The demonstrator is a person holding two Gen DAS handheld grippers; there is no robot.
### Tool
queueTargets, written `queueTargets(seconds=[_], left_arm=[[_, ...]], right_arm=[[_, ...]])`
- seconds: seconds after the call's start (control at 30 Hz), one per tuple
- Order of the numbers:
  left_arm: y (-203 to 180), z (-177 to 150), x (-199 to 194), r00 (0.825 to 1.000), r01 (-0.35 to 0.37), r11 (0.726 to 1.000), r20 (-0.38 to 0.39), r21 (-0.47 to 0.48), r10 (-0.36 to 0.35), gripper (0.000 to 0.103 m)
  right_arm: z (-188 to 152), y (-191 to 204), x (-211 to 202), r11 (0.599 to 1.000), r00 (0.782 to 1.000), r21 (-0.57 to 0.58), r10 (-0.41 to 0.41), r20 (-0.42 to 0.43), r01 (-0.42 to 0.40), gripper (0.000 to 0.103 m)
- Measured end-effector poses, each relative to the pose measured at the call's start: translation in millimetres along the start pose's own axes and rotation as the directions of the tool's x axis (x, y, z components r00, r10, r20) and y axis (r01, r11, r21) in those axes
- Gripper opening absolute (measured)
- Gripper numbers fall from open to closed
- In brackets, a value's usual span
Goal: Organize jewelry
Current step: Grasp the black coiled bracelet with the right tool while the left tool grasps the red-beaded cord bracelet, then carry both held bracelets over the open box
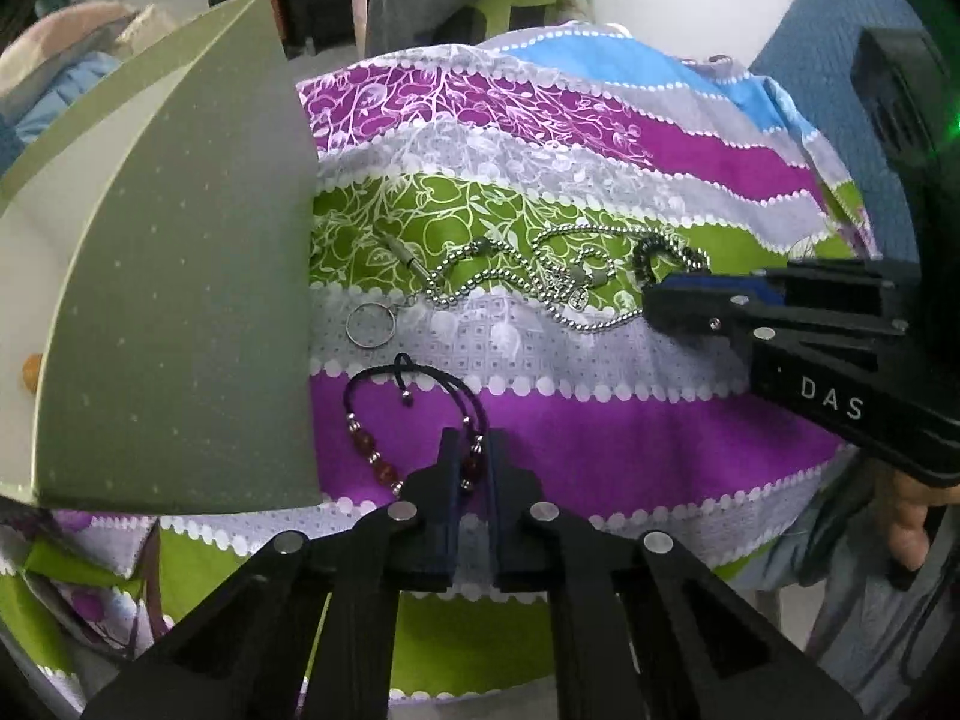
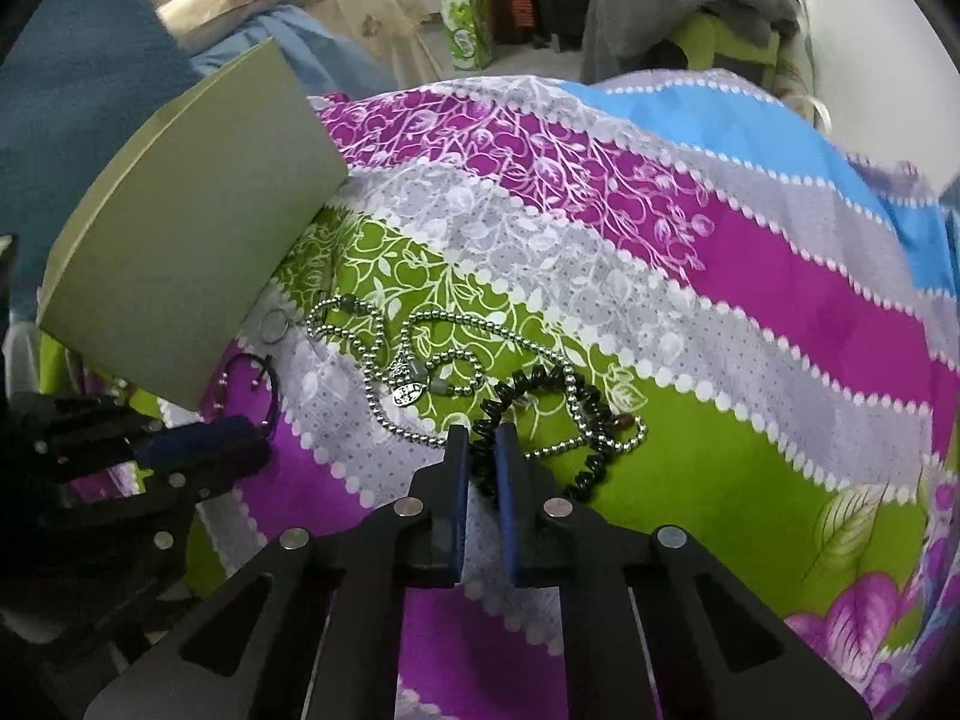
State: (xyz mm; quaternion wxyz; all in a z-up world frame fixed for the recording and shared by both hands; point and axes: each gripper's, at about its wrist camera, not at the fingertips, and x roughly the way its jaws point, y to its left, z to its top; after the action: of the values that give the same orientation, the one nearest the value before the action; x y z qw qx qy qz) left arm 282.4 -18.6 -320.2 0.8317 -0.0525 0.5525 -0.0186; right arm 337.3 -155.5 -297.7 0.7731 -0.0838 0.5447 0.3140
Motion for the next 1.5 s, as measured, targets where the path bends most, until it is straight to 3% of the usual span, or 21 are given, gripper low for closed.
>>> queueTargets(seconds=[0.47, 0.83, 1.5], left_arm=[[12.4, 14.9, -49.7, 0.992, 0.102, 0.990, 0.081, -0.094, -0.095, 0.005], [14.5, 22.4, -92.5, 0.979, 0.154, 0.983, 0.154, -0.101, -0.137, 0.005], [50.4, 58.8, -178.9, 0.961, 0.144, 0.986, 0.250, -0.084, -0.119, 0.005]], right_arm=[[-6.9, 4.8, -46.3, 0.989, 0.998, 0.130, 0.060, 0.034, -0.064, 0.007], [-6.1, 15.6, -77.0, 0.943, 0.979, 0.269, 0.168, 0.117, -0.194, 0.007], [46.4, 56.6, -155.2, 0.982, 0.977, 0.184, 0.011, 0.214, -0.051, 0.007]])
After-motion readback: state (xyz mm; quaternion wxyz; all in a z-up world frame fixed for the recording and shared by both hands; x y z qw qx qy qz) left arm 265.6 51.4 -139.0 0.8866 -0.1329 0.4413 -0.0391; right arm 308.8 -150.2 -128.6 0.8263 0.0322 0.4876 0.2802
